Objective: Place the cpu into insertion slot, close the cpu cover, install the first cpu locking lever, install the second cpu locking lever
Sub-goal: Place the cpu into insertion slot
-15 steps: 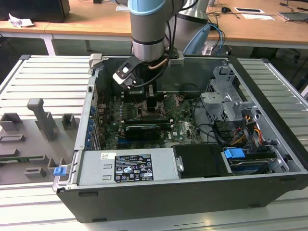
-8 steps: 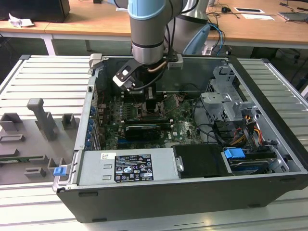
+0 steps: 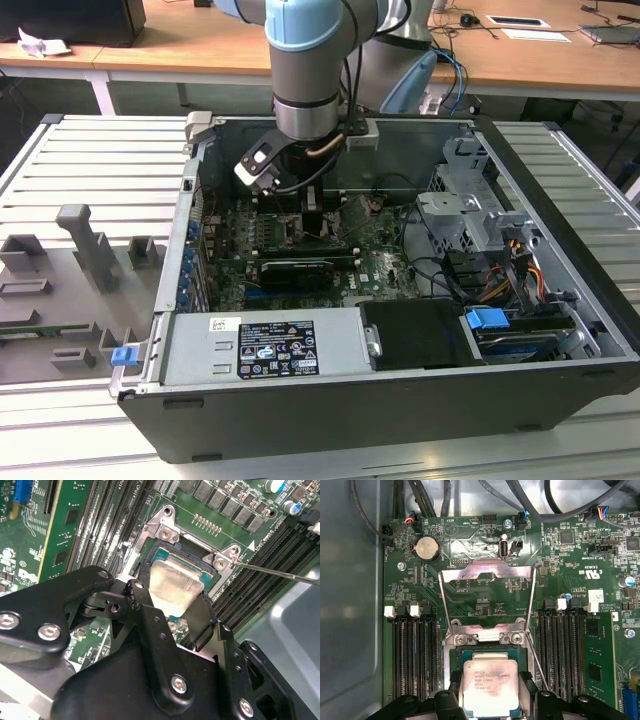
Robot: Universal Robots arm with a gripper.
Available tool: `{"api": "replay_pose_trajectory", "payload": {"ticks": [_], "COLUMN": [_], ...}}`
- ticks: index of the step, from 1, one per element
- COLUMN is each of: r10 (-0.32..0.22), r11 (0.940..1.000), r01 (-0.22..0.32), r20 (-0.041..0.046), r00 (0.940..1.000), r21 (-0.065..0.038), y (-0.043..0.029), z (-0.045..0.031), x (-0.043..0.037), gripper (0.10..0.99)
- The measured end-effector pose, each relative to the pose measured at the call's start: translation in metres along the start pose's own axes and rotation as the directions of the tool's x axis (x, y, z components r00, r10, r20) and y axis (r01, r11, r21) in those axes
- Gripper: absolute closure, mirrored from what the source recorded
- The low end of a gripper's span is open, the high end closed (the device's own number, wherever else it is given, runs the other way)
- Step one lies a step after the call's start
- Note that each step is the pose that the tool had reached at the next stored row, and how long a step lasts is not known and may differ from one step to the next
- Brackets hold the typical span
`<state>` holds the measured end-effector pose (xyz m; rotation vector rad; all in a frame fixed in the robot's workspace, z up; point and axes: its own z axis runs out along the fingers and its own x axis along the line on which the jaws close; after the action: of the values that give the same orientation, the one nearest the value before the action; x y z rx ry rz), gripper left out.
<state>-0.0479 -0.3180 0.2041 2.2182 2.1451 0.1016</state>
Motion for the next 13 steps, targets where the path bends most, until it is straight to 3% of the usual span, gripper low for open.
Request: {"api": "replay_pose_trajectory", "payload": {"ticks": [10,13], "r10": [0.000,-0.001], "r11": [1.0000,1.0000], "r01": [0.000,0.001], "r20": [0.0058,0.0058], "r00": [1.0000,1.0000], "r21": [0.000,0.000], "y": [-0.0002,-0.0002], "z": [0.0022,0.0022], "x": [0.0002,0.0003], "gripper": [0.557,0.478]}}
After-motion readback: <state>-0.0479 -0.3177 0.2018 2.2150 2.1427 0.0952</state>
